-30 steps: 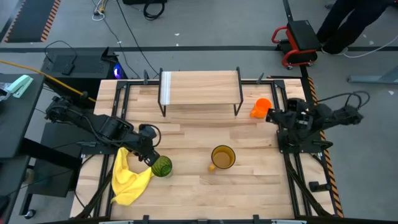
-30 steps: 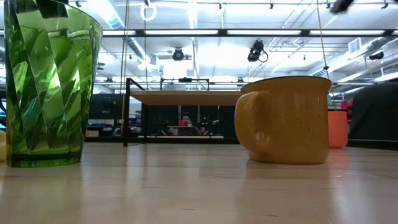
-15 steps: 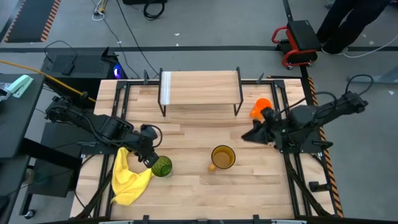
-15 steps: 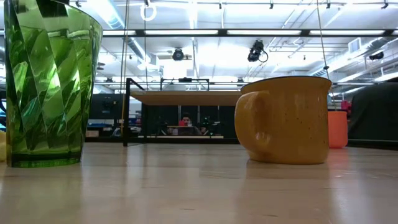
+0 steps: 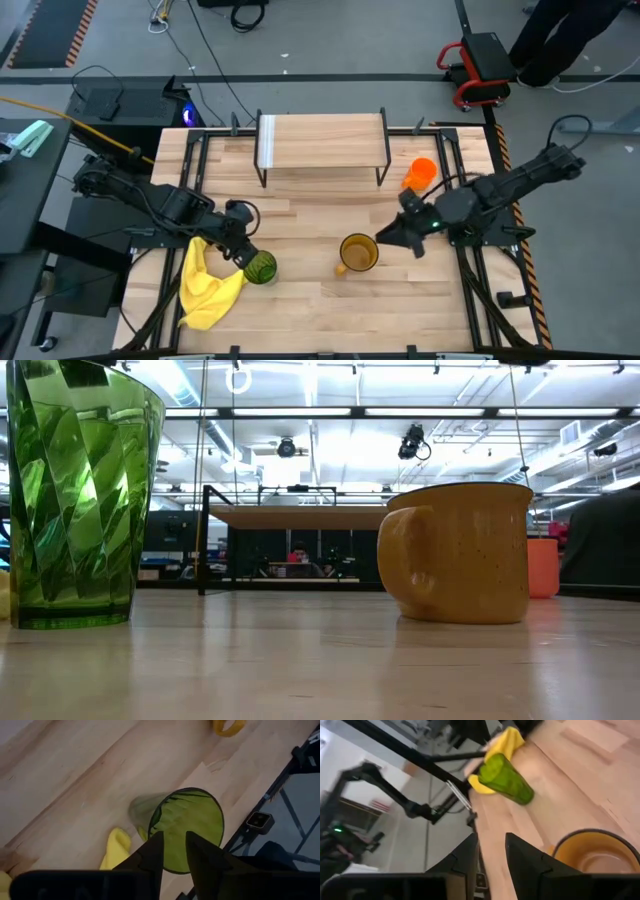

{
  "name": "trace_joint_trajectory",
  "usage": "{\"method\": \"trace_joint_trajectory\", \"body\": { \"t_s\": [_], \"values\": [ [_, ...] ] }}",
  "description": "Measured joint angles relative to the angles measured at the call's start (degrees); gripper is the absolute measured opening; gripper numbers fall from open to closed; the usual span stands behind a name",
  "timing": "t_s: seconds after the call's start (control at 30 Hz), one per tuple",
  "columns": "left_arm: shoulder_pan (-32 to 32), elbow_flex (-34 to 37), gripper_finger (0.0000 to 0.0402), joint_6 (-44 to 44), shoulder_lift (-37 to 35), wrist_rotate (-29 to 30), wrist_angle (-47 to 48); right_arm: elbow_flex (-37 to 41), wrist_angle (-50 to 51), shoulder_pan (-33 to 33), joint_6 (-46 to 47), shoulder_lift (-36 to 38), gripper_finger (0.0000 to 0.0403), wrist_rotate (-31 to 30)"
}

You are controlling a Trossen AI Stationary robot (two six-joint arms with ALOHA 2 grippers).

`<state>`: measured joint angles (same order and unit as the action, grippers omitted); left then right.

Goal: Stack small to large cups/mugs on shelf
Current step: Put the green cup on the shelf

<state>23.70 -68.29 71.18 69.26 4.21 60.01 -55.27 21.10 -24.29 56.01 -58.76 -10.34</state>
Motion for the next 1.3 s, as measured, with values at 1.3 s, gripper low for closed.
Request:
{"method": "trace_joint_trajectory", "body": {
  "t_s": [1.3],
  "values": [
    [-1.53, 0.02, 0.0086, 0.35, 8.59, -7.15, 0.34, 0.0, -3.08, 0.15, -2.16, -15.44, 0.0105, -1.0]
  ]
}}
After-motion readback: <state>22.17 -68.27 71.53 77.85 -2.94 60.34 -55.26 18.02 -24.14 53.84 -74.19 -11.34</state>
